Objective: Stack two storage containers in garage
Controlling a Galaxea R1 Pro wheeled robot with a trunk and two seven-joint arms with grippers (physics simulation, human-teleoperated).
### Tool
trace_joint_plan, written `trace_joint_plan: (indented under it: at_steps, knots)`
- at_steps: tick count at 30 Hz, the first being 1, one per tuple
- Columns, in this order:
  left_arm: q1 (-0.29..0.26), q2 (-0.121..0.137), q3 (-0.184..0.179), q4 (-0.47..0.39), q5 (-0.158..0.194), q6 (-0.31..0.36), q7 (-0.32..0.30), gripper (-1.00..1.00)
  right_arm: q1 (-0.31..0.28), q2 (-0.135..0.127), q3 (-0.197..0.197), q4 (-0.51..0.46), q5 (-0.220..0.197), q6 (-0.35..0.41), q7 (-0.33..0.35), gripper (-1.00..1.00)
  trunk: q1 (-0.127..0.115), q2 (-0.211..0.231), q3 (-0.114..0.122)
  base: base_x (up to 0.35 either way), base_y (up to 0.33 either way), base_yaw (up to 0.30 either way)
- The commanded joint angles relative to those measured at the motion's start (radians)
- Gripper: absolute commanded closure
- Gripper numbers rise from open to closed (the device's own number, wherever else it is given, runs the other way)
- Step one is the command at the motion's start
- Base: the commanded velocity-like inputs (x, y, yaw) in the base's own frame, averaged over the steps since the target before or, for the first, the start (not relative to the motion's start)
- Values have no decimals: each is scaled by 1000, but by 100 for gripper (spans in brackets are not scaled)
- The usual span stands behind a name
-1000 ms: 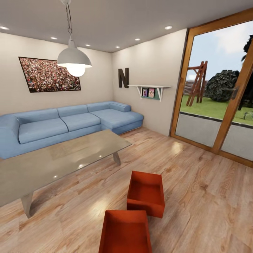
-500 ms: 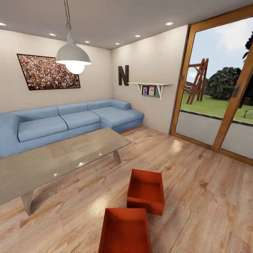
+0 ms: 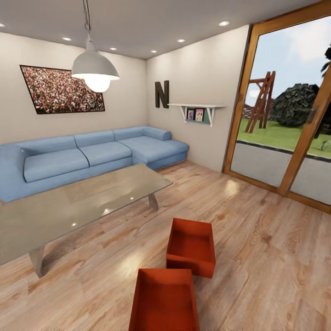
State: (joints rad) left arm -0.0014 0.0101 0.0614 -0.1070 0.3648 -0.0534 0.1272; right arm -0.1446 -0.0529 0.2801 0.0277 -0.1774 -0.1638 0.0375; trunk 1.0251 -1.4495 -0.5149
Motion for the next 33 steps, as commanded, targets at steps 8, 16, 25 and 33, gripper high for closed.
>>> trace_joint_plan:
  at_steps: [8, 16, 25, 33]
  knots:
    - [0, 1, 5, -2, -1, -2, 1, -100, -1, 3, 7, 3, -10, -4, 2, -100, 0, 0, -14, 0, 0, 75]
    - [0, 1, 4, -1, -1, -2, 0, -100, -1, 2, 5, 3, -12, -9, -13, -100, 0, 0, -26, 0, 0, 90]
    - [0, 1, 3, -1, -1, -2, 0, -100, -1, 4, 5, 3, -11, -7, -13, -100, 0, 0, -41, 0, 0, 91]
    - [0, 1, 4, 0, -1, -2, 1, -100, -1, 4, 4, 4, -14, -12, -13, -100, 0, 0, -53, 0, 0, 49]
